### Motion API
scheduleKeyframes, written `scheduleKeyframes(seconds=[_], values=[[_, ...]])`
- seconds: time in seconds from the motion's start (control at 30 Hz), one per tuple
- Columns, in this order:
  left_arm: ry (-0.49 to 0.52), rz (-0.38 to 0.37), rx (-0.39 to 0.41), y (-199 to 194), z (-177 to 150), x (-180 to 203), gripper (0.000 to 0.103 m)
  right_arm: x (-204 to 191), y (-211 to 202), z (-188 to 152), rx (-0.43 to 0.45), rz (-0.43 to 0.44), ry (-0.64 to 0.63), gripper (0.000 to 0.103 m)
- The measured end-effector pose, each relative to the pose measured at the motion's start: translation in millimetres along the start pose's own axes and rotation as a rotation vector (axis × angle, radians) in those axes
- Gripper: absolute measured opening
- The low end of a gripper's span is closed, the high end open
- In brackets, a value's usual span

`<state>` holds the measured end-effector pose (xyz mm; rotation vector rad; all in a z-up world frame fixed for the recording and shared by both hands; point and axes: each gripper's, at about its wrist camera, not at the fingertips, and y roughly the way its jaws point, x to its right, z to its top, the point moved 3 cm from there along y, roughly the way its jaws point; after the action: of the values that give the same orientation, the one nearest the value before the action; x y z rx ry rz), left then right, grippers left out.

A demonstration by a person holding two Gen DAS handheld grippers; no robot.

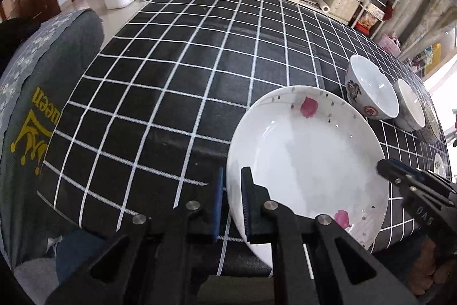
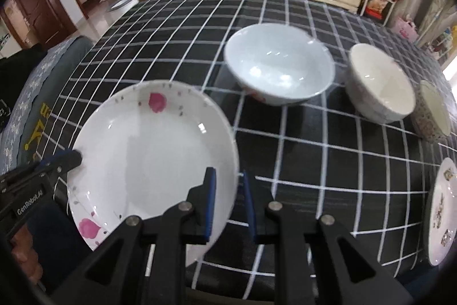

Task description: Organize plates and bowls

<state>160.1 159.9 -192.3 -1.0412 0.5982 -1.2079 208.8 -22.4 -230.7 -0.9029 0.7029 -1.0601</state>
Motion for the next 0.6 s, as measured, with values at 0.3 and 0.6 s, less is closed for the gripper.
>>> scheduleKeyframes(seconds=[0.3,0.6], values=[[0.009,0.017,0.044,-32.5,-4.1,17.6,0.027,21.7,-32.4,-5.8,0.061,-0.032,-0.028,0.023],[0.098,-0.026,0.106,-64.2,-13.6,80.2,0.034,58.1,-77.6,-20.9,0.134,-0.031,0.024,0.023]])
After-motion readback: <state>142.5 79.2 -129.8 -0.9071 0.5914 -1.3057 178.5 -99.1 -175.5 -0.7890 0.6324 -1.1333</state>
